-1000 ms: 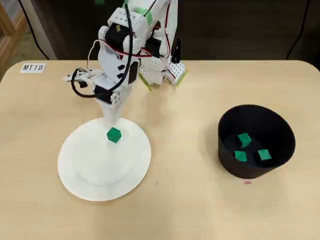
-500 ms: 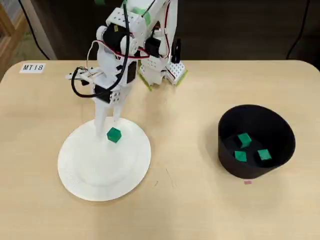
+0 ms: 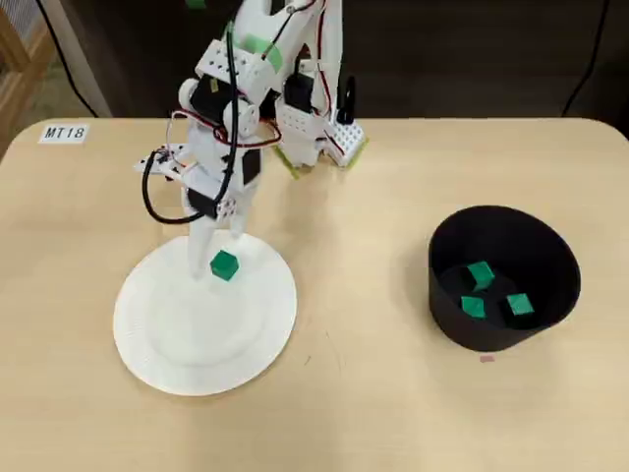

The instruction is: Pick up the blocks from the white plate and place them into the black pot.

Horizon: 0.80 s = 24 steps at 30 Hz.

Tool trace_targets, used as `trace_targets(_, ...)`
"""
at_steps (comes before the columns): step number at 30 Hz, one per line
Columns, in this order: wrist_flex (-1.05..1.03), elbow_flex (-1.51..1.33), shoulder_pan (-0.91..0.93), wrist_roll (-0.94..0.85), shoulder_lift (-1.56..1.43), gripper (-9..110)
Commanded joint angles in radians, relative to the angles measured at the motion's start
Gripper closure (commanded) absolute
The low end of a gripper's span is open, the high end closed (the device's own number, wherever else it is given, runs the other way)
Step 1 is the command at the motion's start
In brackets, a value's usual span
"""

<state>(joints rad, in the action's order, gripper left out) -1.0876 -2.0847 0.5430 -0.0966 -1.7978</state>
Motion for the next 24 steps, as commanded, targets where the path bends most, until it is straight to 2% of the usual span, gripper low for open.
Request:
trace_targets(1,0.017,0.048,-0.006,-0.003,0.009,67)
trace_targets(15,0.025,0.071,-0.025,0.020,0.083,72)
trace_targets(18,0.037,0.083,-0.026,0.028,0.109,82)
trace_targets(22,0.052,0.115,-0.026,0.040,0.143,104)
trace_targets(24,0.051,0.133,-0.028,0.038,0.153,104)
